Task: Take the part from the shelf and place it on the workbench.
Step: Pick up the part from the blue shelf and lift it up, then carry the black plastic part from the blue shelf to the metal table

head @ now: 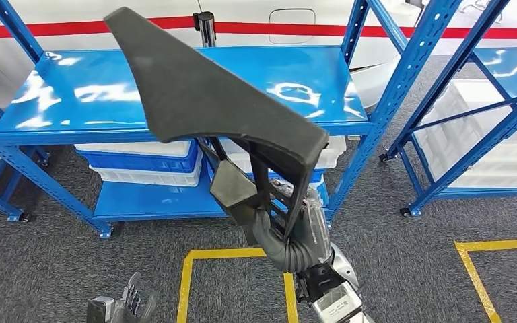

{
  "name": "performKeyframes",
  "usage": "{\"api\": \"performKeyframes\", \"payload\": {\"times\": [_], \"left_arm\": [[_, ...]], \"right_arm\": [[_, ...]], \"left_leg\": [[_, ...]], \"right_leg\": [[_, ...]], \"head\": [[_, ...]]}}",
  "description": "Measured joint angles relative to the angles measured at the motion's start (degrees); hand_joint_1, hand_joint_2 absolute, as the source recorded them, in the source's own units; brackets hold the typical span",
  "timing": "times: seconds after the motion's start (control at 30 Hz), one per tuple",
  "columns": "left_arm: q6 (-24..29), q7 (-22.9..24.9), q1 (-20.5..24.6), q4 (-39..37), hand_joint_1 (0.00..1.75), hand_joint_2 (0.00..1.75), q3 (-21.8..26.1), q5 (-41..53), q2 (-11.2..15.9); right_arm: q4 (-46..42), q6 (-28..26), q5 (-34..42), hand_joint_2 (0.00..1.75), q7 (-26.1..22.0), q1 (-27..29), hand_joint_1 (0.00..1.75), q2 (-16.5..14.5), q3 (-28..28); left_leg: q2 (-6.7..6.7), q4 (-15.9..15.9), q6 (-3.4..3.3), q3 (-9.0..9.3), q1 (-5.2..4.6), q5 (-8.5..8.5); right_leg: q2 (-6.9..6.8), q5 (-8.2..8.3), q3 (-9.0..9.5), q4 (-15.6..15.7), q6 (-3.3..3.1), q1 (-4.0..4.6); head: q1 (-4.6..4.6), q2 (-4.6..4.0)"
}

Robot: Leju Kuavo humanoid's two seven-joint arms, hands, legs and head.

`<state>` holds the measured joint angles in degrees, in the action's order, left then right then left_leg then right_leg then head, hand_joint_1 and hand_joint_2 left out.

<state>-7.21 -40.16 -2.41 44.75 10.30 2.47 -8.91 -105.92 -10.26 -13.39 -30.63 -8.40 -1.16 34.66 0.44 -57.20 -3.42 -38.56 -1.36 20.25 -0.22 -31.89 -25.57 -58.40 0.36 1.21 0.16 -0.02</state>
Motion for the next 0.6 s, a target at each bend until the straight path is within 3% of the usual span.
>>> {"api": "performKeyframes", "payload": {"times": [0.03,0.07,0.1,0.13,0.2,0.27,0.3,0.33,0.37,0.43,0.5,0.53,0.6], "left_arm": [[0.0,0.0,0.0,0.1,0.0,1.75,0.0,0.0,-0.1],[0.0,0.0,-0.1,0.1,0.0,1.75,0.0,0.0,-0.1],[0.0,0.0,-0.1,0.1,0.0,1.75,0.1,0.0,-0.2],[0.0,0.0,-0.3,0.2,0.0,1.75,0.2,0.0,-0.2],[0.1,0.0,-0.5,0.4,0.0,1.75,0.3,0.0,-0.2],[0.2,0.0,-0.6,0.5,0.0,1.75,0.4,0.0,-0.2],[0.3,0.0,-0.6,0.5,0.0,1.75,0.4,0.0,-0.2],[0.3,0.0,-0.6,0.5,0.0,1.75,0.5,0.0,-0.2],[0.4,0.0,-0.7,0.6,0.0,1.75,0.5,0.0,-0.2],[0.7,0.0,-0.7,0.9,0.0,1.75,0.5,0.0,-0.2],[1.0,0.0,-0.6,1.3,0.0,1.75,0.5,0.1,-0.3],[1.2,0.0,-0.5,1.5,0.0,1.75,0.5,0.1,-0.3],[1.6,0.0,-0.7,1.7,0.0,1.75,0.6,0.1,-0.3]], "right_arm": [[0.0,0.0,0.0,1.75,0.0,-0.1,1.75,0.0,0.0],[0.0,0.0,0.0,1.75,-0.1,-0.2,1.75,-0.1,0.0],[0.0,0.0,0.0,1.75,-0.1,-0.2,1.75,-0.1,0.0],[0.1,0.0,0.0,1.75,-0.1,-0.2,1.75,-0.1,0.0],[0.2,0.0,0.1,1.75,-0.1,-0.2,1.75,-0.2,0.0],[0.2,0.0,0.1,1.75,-0.1,-0.2,1.75,-0.2,0.0],[0.2,0.0,0.2,1.75,-0.1,-0.2,1.75,-0.2,0.0],[0.3,0.0,0.2,1.75,-0.1,-0.2,1.75,-0.2,0.0],[0.4,0.0,0.2,1.75,-0.1,-0.2,1.75,-0.2,0.0],[0.5,0.0,0.4,1.75,-0.1,-0.2,1.75,-0.2,0.0],[0.5,0.1,0.5,1.75,-0.2,-0.3,1.75,-0.2,0.0],[0.5,0.1,0.6,1.75,-0.3,-0.3,1.75,-0.2,0.0],[0.6,0.1,0.7,1.75,-0.3,-0.4,1.75,-0.2,0.0]], "left_leg": [[0.06,0.0,0.23,-0.22,-0.03,-0.64],[0.13,0.1,0.49,-0.34,-0.04,-1.24],[0.14,0.1,0.76,-0.51,0.09,-1.63],[-0.04,-0.4,1.14,-0.8,0.25,-0.85],[-0.47,-3.6,2.06,-1.77,0.75,3.65],[-0.63,-10.6,3.12,-3.0,1.46,9.65],[-0.61,-14.0,3.58,-3.32,1.9,11.0],[-0.6,-16.3,4.02,-3.04,2.36,10.85],[-0.59,-16.5,4.42,-1.88,2.81,9.46],[-0.63,-11.6,5.22,2.94,3.63,7.07],[-0.93,-4.4,5.46,8.04,3.66,8.09],[-1.1,-2.0,5.27,9.34,3.46,9.01],[-1.16,-0.8,3.95,9.19,2.89,8.98]], "right_leg": [[0.02,-0.44,1.56,2.7,-0.41,0.23],[0.05,-0.51,1.87,3.9,-0.71,0.31],[0.05,-0.13,1.5,4.0,-0.99,-0.02],[-0.03,0.5,1.1,4.0,-1.33,-0.3],[-0.25,1.94,0.0,4.1,-2.09,-0.88],[-0.42,3.37,-1.47,4.0,-2.37,-0.83],[-0.49,4.11,-2.32,3.9,-2.21,-0.85],[-0.53,4.84,-3.27,3.7,-1.97,-0.94],[-0.56,5.45,-4.25,3.4,-1.67,-1.09],[-0.55,6.31,-6.26,2.5,-0.92,-1.44],[-0.58,6.88,-7.7,1.4,-0.08,-1.52],[-0.6,7.25,-8.22,1.1,0.39,-1.5],[-0.61,8.14,-8.9,1.0,1.41,-1.5]], "head": [[-0.07,0.0],[-0.14,0.0],[-0.21,0.0],[-0.22,0.0],[-0.42,0.0],[-0.62,0.0],[-0.65,0.0],[-0.63,0.0],[-0.66,0.0],[-0.68,0.01],[-0.7,0.0],[-0.69,0.0],[-0.59,0.0]]}}
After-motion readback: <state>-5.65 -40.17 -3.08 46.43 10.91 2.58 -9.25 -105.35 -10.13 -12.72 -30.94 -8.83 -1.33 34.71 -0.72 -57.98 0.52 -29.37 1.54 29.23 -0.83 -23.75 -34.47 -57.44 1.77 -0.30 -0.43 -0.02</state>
